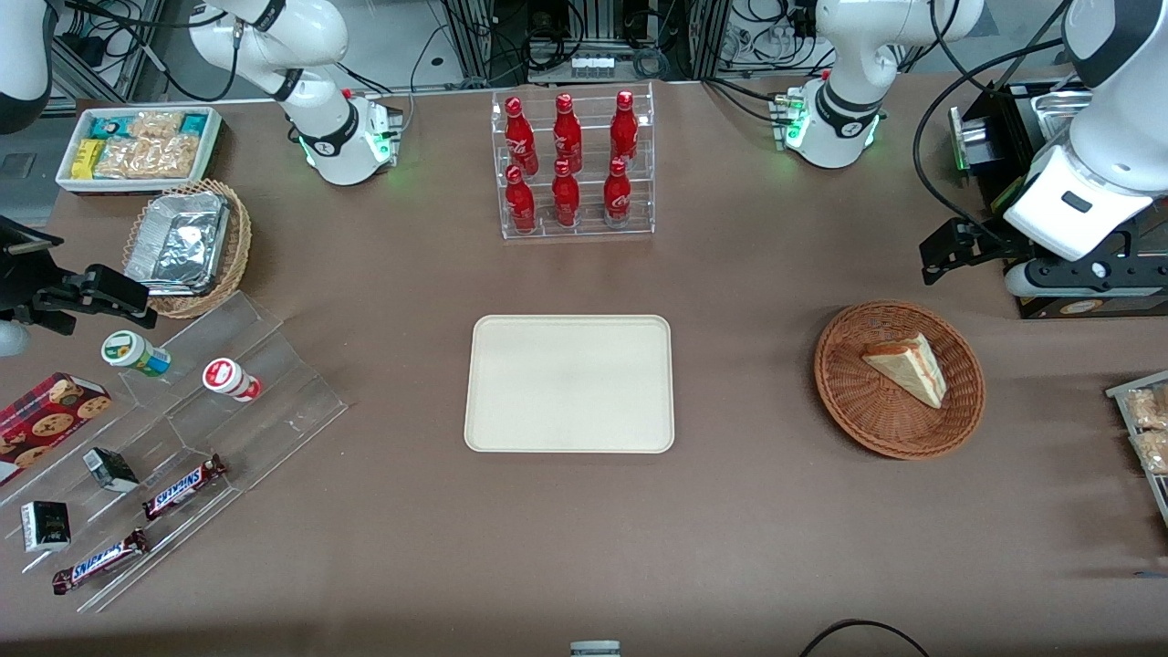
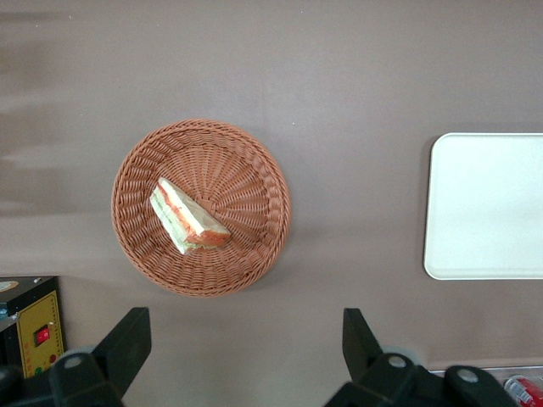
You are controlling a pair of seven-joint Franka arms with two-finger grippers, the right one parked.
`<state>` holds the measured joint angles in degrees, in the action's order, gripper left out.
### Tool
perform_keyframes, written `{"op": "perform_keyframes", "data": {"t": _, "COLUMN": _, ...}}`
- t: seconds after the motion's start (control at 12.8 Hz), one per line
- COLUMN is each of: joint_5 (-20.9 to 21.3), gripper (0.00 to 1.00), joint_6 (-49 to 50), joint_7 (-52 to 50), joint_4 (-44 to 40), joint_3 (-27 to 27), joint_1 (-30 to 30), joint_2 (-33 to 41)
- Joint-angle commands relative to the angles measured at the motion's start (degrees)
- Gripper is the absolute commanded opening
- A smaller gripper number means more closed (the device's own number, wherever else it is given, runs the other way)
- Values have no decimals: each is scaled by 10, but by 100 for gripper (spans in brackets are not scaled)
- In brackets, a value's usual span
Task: Place sandwich from basket to tray
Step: 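Lower the open left gripper over the sandwich in the wicker basket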
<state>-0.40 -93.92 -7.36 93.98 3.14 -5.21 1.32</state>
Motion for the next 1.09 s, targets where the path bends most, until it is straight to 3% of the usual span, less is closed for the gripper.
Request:
{"op": "perform_keyframes", "data": {"t": 0.0, "joint_5": 2, "gripper": 100, "joint_6": 7, "joint_7": -5, "joint_4": -5, "joint_3": 1, "joint_1": -1, "joint_2": 4}}
{"op": "perform_keyframes", "data": {"t": 0.47, "joint_5": 0, "gripper": 100, "joint_6": 8, "joint_7": -19, "joint_4": -1, "joint_3": -7, "joint_1": 9, "joint_2": -2}}
{"op": "perform_keyframes", "data": {"t": 0.7, "joint_5": 3, "gripper": 100, "joint_6": 12, "joint_7": -161, "joint_4": 7, "joint_3": -11, "joint_1": 13, "joint_2": -22}}
{"op": "perform_keyframes", "data": {"t": 1.02, "joint_5": 30, "gripper": 100, "joint_6": 8, "joint_7": -181, "joint_4": 17, "joint_3": -32, "joint_1": 13, "joint_2": -71}}
